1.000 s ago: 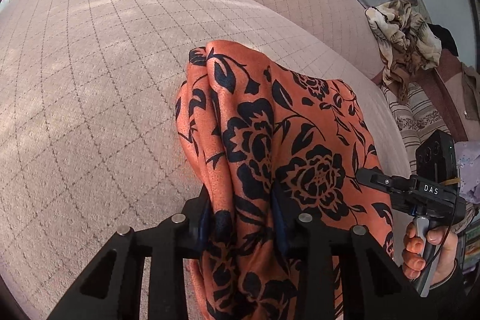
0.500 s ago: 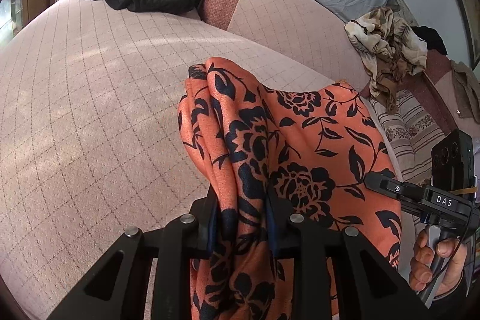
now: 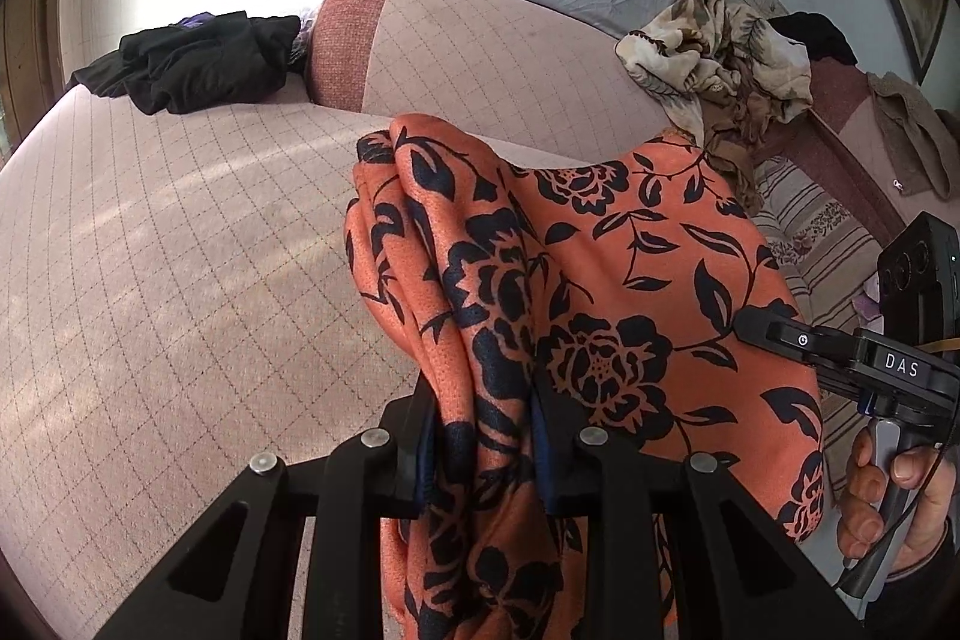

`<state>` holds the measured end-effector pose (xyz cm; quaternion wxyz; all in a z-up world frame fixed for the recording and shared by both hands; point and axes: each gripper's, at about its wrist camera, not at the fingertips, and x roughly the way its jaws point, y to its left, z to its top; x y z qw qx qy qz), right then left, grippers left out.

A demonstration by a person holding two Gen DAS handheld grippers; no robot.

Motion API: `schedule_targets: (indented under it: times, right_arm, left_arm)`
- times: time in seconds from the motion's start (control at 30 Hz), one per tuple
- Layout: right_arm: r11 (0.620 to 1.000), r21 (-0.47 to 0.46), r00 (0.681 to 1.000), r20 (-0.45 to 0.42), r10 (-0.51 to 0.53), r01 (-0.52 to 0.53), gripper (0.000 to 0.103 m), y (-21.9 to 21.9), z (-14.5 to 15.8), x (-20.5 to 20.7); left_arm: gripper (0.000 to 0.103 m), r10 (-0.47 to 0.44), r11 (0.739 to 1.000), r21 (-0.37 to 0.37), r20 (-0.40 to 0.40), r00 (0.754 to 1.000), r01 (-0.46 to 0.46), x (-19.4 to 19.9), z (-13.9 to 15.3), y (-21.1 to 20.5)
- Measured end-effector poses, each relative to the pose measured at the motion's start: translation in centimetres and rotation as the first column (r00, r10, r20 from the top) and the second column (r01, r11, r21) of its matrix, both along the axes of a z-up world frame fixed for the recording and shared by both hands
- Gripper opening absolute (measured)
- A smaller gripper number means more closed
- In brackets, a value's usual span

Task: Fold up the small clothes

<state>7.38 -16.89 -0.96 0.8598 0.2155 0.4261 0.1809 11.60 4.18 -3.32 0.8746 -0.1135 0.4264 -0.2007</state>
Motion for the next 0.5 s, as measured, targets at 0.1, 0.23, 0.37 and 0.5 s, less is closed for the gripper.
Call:
schedule_targets:
  times: [0.1,0.23,0.37,0.5]
  right_arm:
    - [1.0,0.005,1.0,-0.005,-0.008,0.009,0.038,-0.7,-0.1,0.5]
    - [1.0,0.01,1.0,-0.023,-0.01,0.01,0.038,-1.1,-0.9,1.0]
    - [1.0,0.015,0.999,-0.039,-0.01,0.011,0.038,-0.9,-1.7,1.4]
    - [1.0,0.019,0.999,-0.052,-0.01,0.011,0.038,-1.0,-2.4,1.8]
  left_arm:
    - [0.027,-0.008,1.0,0.012,-0.002,1.0,0.009,0.4,-0.1,-0.6]
    - [0.027,-0.014,1.0,0.027,-0.021,1.0,0.015,0.9,-1.0,-0.9]
    - [0.027,-0.016,0.999,0.038,-0.041,0.999,0.017,1.4,-1.8,-1.2]
    - [0.027,-0.022,0.999,0.042,-0.052,0.998,0.024,1.8,-2.2,-1.5]
